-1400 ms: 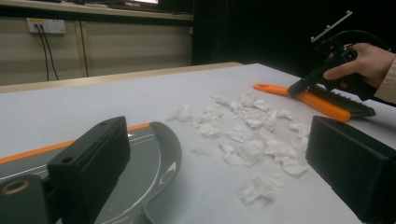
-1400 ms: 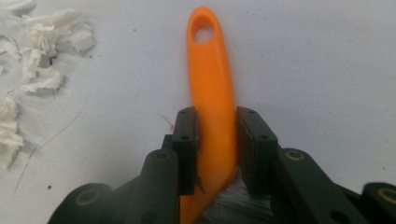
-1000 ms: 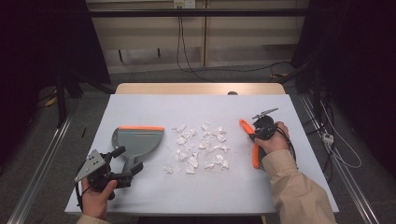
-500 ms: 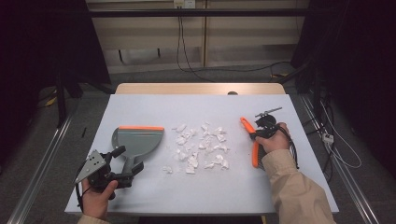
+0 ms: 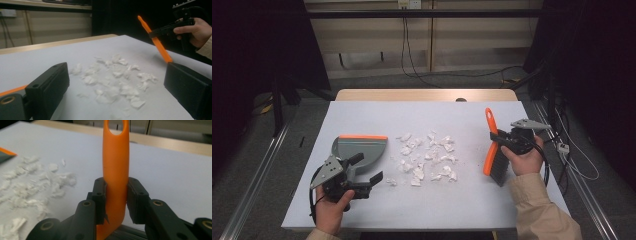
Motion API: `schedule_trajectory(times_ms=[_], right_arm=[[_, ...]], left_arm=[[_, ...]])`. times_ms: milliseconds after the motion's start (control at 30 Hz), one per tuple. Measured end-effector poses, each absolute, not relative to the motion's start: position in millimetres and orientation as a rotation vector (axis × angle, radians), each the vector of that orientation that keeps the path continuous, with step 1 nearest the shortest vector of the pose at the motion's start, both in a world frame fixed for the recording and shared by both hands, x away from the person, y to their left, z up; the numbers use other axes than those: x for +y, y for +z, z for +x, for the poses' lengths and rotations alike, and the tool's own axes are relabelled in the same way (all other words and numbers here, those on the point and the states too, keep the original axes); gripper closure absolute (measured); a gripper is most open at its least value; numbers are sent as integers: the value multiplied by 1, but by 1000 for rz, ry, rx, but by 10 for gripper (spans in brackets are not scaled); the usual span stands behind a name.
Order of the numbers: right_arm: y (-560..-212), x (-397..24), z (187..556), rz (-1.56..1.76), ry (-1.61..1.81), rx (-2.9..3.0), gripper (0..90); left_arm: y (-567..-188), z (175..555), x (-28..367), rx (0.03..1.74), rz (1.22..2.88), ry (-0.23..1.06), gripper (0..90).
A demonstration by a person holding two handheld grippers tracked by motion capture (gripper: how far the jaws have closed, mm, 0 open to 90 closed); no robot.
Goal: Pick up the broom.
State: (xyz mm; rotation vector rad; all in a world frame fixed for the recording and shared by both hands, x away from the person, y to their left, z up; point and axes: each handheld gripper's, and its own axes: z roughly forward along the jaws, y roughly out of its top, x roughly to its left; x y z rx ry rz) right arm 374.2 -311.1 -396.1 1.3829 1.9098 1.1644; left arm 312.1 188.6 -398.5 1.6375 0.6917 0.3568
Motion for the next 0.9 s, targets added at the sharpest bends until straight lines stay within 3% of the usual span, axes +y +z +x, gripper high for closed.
schedule_trajectory(times_ms=[667, 900], right_arm=[[-374, -302, 336, 1194, 1342, 1785, 711], [-371, -293, 330, 1169, 1367, 1803, 711]], left_arm=[[-405, 336, 74, 587, 1684, 193, 34], [-410, 344, 58, 531, 1656, 158, 94]])
